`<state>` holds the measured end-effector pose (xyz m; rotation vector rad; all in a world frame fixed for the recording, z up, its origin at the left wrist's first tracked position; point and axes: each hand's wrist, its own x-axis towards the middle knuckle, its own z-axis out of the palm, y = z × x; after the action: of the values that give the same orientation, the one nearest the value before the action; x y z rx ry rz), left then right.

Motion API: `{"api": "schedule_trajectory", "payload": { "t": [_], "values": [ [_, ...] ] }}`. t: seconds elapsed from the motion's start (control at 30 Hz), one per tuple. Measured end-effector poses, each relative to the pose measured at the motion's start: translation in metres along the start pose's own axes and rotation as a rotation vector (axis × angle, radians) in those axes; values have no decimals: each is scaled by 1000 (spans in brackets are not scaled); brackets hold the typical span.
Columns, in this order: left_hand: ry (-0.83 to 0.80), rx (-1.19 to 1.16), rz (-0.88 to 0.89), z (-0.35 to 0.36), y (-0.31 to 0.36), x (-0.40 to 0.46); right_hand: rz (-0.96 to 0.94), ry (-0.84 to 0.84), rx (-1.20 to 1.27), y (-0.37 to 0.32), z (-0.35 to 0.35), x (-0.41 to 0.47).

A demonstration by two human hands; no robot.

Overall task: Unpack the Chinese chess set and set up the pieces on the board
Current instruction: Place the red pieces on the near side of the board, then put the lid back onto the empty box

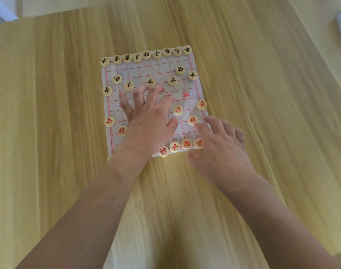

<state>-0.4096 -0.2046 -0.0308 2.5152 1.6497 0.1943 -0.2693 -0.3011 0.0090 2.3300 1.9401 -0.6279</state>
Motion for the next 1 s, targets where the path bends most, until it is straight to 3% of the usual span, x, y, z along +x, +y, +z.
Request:
{"api": "schedule_trajectory", "payload": {
  "t": [0.3, 1.0],
  "values": [
    [-69, -125, 169, -4, 70, 26, 149, 110, 105, 72, -18, -13],
    [-242, -144, 464, 36, 345, 81, 442, 325, 215, 318, -47, -66]
  ]
}}
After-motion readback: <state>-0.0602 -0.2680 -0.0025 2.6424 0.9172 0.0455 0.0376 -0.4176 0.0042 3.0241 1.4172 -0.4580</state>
